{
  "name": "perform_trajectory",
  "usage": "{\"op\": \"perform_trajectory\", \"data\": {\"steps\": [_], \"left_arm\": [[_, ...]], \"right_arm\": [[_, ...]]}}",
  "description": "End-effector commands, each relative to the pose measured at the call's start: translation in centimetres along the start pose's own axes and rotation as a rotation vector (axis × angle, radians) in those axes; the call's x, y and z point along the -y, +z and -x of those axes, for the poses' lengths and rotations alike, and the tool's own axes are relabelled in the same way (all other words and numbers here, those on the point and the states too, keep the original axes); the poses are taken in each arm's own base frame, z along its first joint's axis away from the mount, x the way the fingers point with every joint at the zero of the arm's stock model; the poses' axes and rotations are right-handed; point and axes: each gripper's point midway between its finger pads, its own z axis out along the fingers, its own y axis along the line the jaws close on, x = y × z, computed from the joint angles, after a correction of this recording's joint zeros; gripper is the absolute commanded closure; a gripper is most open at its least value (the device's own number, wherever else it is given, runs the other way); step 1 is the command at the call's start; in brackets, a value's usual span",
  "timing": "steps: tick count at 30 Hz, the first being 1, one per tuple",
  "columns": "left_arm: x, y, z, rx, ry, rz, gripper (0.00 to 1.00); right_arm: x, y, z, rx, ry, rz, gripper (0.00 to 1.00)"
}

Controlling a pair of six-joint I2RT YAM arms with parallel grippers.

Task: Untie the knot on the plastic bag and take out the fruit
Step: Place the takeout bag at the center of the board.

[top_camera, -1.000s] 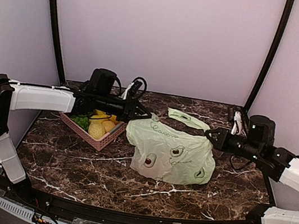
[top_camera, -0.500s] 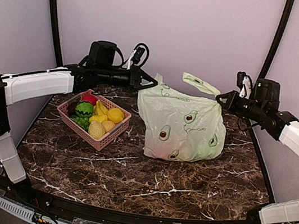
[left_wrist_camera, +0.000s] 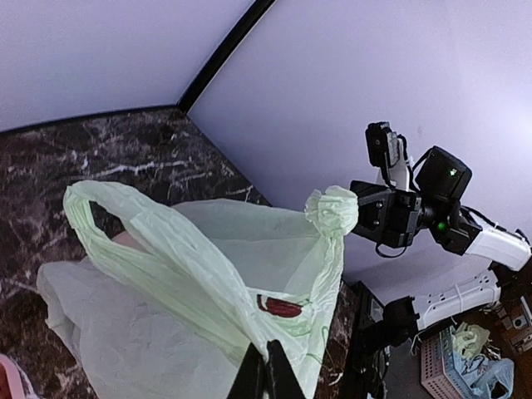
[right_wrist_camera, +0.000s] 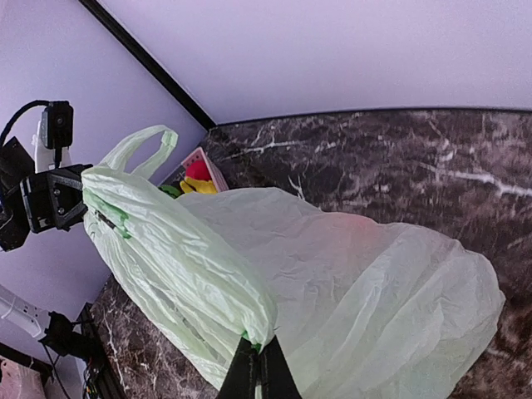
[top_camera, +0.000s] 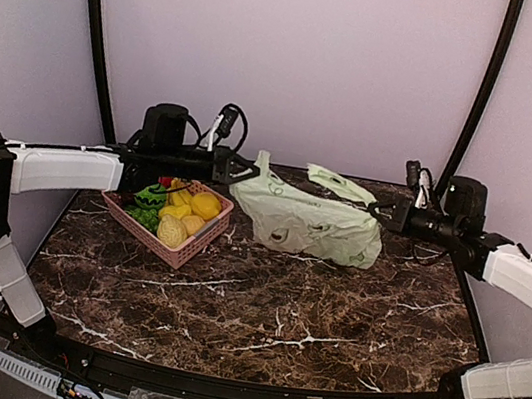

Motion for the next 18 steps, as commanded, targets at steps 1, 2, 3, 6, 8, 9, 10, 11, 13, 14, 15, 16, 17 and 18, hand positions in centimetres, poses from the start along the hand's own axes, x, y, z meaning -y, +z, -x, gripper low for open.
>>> {"op": "perform_trajectory", "data": {"steps": [1, 2, 3, 6, 8, 9, 10, 11, 13, 14, 15, 16, 17, 18], "left_arm": [[0.6, -1.9, -4.3, -0.029, 0.025, -0.044, 0.99], [0.7, -2.0, -5.2, -0.043, 0.024, -0.044, 0.99], [0.5, -2.3, -6.3, -0.057, 0.016, -0.037, 0.99], [1.1, -2.6, -8.5, -0.088, 0.018, -0.038, 0.99], [1.3, -3.0, -9.9, -0.102, 0.017, -0.025, 0.99], [1.5, -3.0, -10.2, -0.103, 0.022, -0.019, 0.99], [1.5, -3.2, -10.7, -0.106, 0.022, -0.014, 0.99], [1.7, -3.2, -11.0, -0.107, 0.028, -0.01, 0.99], [1.8, -3.3, -11.6, -0.113, 0.037, 0.0, 0.99], [1.8, -3.5, -11.9, -0.116, 0.038, 0.005, 0.99], [1.8, -3.5, -12.0, -0.116, 0.044, 0.01, 0.99], [1.8, -3.7, -12.1, -0.115, 0.046, 0.017, 0.99], [1.9, -3.7, -12.2, -0.115, 0.049, 0.018, 0.99], [1.9, -3.9, -12.2, -0.111, 0.052, 0.022, 0.99]], "right_arm": [[0.7, -0.1, -5.3, -0.07, 0.076, 0.032, 1.0], [1.0, -0.2, -6.3, -0.086, 0.094, 0.024, 1.0], [1.2, -0.4, -7.1, -0.1, 0.11, 0.02, 1.0], [1.2, -1.0, -8.6, -0.12, 0.136, 0.014, 0.93], [1.0, -1.5, -8.8, -0.123, 0.136, 0.005, 0.77], [0.9, -1.8, -8.8, -0.118, 0.131, 0.003, 0.69], [0.7, -2.0, -8.6, -0.115, 0.126, 0.001, 0.6], [0.4, -2.3, -8.4, -0.108, 0.116, 0.0, 0.52], [-0.3, -3.0, -7.6, -0.098, 0.081, 0.002, 0.36], [-0.7, -3.3, -7.2, -0.097, 0.06, 0.002, 0.31], [-1.0, -3.5, -6.7, -0.097, 0.036, -0.003, 0.26], [-1.3, -3.7, -6.3, -0.099, 0.013, -0.01, 0.22], [-1.6, -3.8, -5.8, -0.104, -0.011, -0.02, 0.2], [-1.7, -3.9, -5.5, -0.116, -0.03, -0.029, 0.18]]}}
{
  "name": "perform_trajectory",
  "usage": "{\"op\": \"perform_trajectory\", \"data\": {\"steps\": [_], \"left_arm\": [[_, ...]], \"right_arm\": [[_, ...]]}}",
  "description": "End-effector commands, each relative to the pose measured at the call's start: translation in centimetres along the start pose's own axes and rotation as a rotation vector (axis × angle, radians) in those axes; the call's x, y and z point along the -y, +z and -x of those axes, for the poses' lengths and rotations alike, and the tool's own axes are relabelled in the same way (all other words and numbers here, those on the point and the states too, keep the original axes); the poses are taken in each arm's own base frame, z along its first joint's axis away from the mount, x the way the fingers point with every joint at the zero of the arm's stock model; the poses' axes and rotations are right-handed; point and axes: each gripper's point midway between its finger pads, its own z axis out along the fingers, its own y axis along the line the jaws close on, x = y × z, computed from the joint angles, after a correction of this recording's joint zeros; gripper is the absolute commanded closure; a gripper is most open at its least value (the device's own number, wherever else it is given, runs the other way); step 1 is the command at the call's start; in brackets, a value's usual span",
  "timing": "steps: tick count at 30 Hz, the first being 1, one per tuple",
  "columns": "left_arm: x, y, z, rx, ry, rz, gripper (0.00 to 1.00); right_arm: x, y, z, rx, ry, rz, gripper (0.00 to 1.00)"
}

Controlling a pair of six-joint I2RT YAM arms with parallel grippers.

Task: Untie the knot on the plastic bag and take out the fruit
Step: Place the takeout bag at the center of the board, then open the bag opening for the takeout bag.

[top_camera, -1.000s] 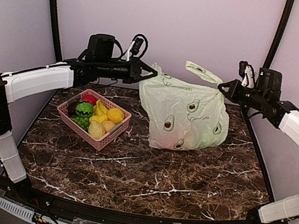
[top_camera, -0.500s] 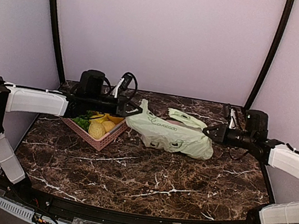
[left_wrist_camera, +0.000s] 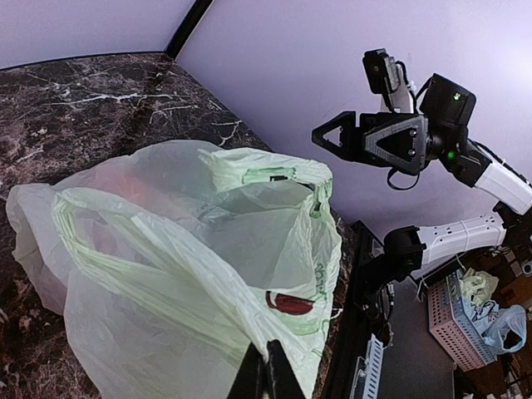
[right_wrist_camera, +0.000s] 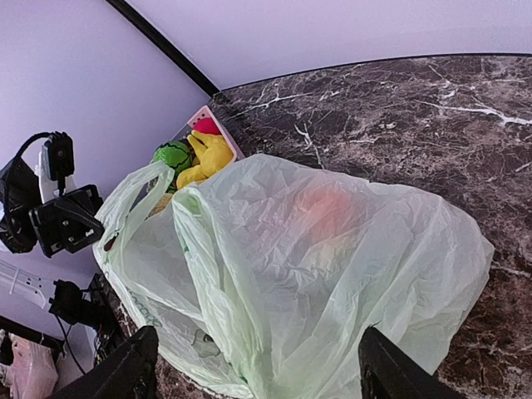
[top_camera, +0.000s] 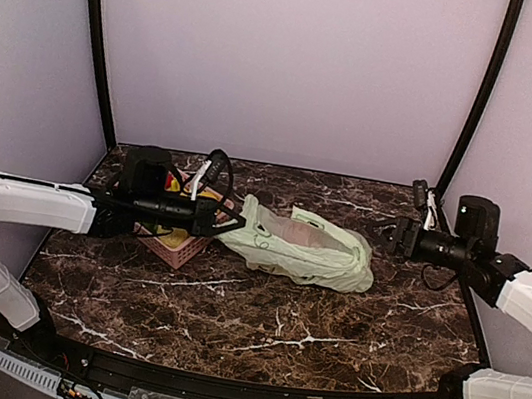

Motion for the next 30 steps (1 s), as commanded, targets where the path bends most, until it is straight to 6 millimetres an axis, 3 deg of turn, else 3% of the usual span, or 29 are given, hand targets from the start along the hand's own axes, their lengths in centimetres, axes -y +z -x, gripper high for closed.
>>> {"op": "perform_trajectory", "data": {"steps": [1, 5, 11, 19, 24, 28, 30], "left_arm": [[0.2, -0.7, -0.3, 0.022, 0.043, 0.027, 0.99], [0.3, -1.0, -0.7, 0.021, 0.051, 0.041, 0.99], [0.2, -1.1, -1.2, 0.004, 0.054, 0.053, 0.99], [0.4, -1.3, -1.6, -0.011, 0.062, 0.066, 0.99], [0.5, -1.4, -1.7, -0.02, 0.071, 0.072, 0.99], [0.4, -1.5, -1.8, -0.027, 0.078, 0.083, 0.99], [0.3, -1.6, -1.9, -0.028, 0.079, 0.092, 0.99]], "right_arm": [[-1.5, -0.7, 2.0, -0.023, -0.111, -0.04, 0.16], [-2.5, 0.4, 2.4, -0.128, -0.175, -0.066, 0.13], [-4.7, 4.1, 1.9, -0.275, -0.288, -0.035, 0.11], [-4.6, 9.3, 0.4, -0.426, -0.358, -0.079, 0.11], [-3.9, 12.2, -1.9, -0.524, -0.355, -0.062, 0.11], [-2.8, 13.3, -2.8, -0.557, -0.346, -0.104, 0.15], [-2.6, 13.6, -2.7, -0.562, -0.337, -0.115, 0.28]]}}
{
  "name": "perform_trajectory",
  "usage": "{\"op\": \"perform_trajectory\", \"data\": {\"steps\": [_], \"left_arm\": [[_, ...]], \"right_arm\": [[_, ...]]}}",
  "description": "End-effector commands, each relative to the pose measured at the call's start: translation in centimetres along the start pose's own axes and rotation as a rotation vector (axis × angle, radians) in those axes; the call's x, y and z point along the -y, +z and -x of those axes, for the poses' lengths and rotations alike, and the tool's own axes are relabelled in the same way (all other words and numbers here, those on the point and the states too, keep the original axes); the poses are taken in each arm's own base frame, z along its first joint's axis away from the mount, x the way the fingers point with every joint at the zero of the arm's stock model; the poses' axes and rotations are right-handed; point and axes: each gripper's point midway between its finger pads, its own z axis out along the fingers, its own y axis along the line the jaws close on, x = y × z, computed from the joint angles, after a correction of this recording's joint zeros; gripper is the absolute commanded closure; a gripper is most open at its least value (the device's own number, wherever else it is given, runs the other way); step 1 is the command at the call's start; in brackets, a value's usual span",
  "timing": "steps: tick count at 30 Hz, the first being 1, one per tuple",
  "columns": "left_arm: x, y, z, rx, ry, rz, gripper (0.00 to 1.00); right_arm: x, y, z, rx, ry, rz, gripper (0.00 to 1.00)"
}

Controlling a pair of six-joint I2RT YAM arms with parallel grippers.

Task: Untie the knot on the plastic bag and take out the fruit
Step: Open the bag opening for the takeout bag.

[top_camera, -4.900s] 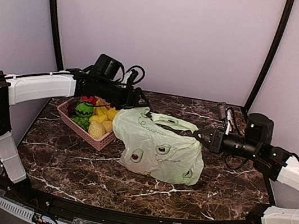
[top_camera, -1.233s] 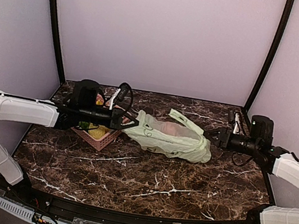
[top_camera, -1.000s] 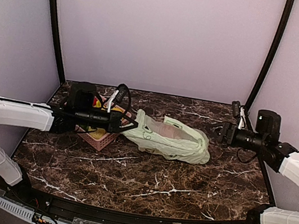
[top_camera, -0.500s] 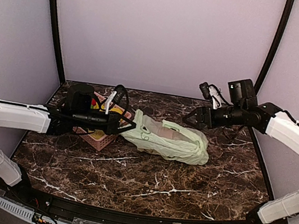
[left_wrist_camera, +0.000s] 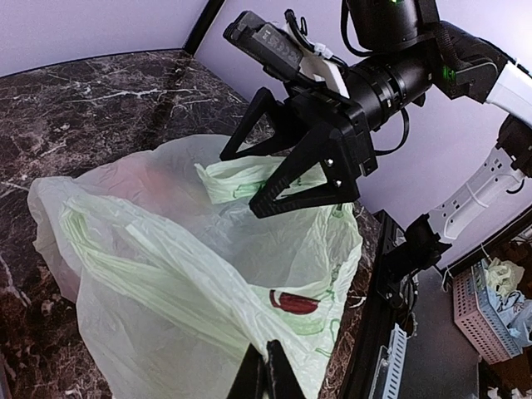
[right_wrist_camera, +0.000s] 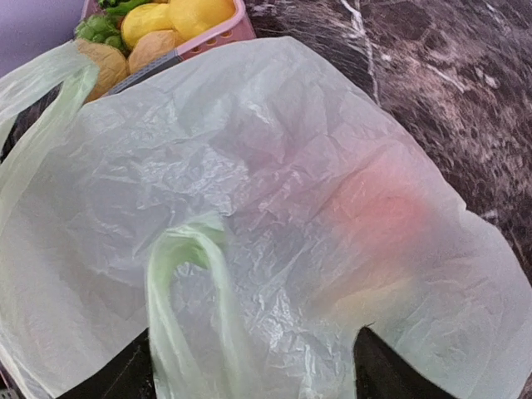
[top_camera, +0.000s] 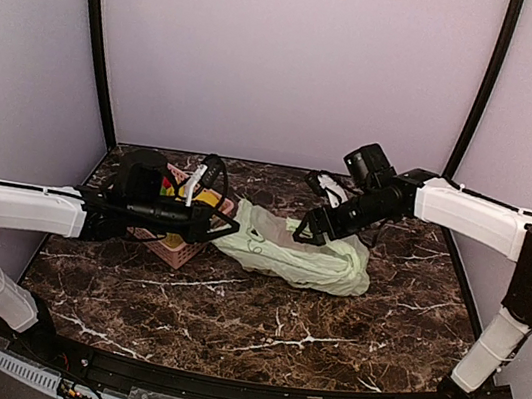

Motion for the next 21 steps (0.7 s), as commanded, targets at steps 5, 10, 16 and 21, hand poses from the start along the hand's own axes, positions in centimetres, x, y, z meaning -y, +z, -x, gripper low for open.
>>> {"op": "perform_trajectory", "data": {"steps": [5, 10, 16, 21], "left_arm": [[-1.4, -1.1, -1.1, -0.011, 0.021, 0.101, 0.99], [-4.2, -2.3, -2.9, -0.034, 0.027, 0.247, 0.99], [-4.9, -3.4, -5.8, -0.06, -0.013, 0.265, 0.99], [-6.2, -4.4, -7.3, -0.065, -0.028, 0.328, 0.99]], "right_arm": [[0.9, -1.5, 2.0, 0.047, 0.031, -0.101, 0.86], [2.2, -5.3, 3.1, 0.151, 0.1, -0.219, 1.0], [1.2, -9.7, 2.1, 0.294, 0.147, -0.227, 1.0], [0.0, -10.3, -1.4, 0.329, 0.17, -0.147, 1.0]]}}
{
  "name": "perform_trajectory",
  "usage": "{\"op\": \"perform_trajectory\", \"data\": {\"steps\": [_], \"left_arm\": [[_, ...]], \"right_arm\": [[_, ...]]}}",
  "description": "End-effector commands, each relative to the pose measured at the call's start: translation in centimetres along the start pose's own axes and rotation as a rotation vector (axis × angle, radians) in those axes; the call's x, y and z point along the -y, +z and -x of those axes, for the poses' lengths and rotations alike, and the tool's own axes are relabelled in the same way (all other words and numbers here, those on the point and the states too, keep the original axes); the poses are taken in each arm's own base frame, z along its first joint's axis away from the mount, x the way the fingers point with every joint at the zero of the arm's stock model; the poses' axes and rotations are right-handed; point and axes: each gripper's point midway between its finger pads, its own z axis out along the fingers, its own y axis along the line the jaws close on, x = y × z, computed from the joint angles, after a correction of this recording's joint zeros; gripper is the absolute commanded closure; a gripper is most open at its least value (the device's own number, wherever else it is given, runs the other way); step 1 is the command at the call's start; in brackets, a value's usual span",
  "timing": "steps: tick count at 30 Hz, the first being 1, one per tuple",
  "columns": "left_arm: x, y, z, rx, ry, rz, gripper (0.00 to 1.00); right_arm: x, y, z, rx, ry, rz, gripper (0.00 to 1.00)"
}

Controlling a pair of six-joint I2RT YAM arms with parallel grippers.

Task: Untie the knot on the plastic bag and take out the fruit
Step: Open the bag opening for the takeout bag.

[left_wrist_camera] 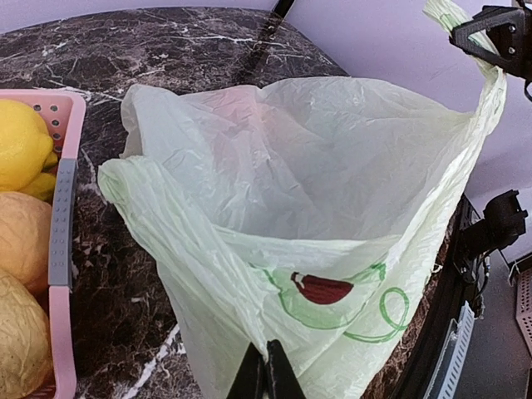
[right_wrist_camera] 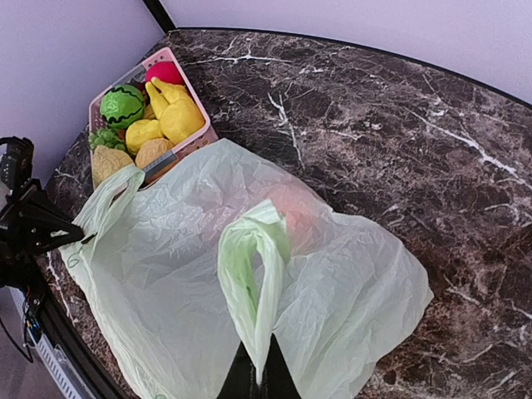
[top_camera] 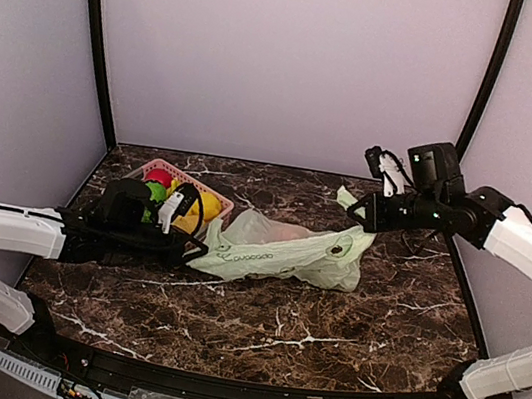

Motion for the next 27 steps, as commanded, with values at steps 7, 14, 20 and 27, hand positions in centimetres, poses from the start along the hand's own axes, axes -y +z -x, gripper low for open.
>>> {"op": "perform_trajectory", "data": {"steps": [7, 14, 20, 27], "left_arm": [[-1.6, -1.6, -1.1, 0.0, -0.055, 0.093, 0.95], [-1.3, -5.1, 1.8, 0.029, -0.092, 0.188, 0.75], [1.0, -6.0, 4.7, -0.013, -0.081, 0.155, 0.59], [1.5, -3.6, 6.7, -0.09, -0.085, 0.168, 0.33]], "right_arm": [[-2.4, -1.8, -6.3, 0.018, 0.082, 0.24, 1.0], [-3.9, -2.6, -8.8, 0.008, 0.126, 0.364, 1.0], [-4.4, -2.4, -9.8, -0.017, 0.143, 0.406, 1.0], [-4.5, -2.6, -9.7, -0.009, 0.141, 0.412, 1.0]]}}
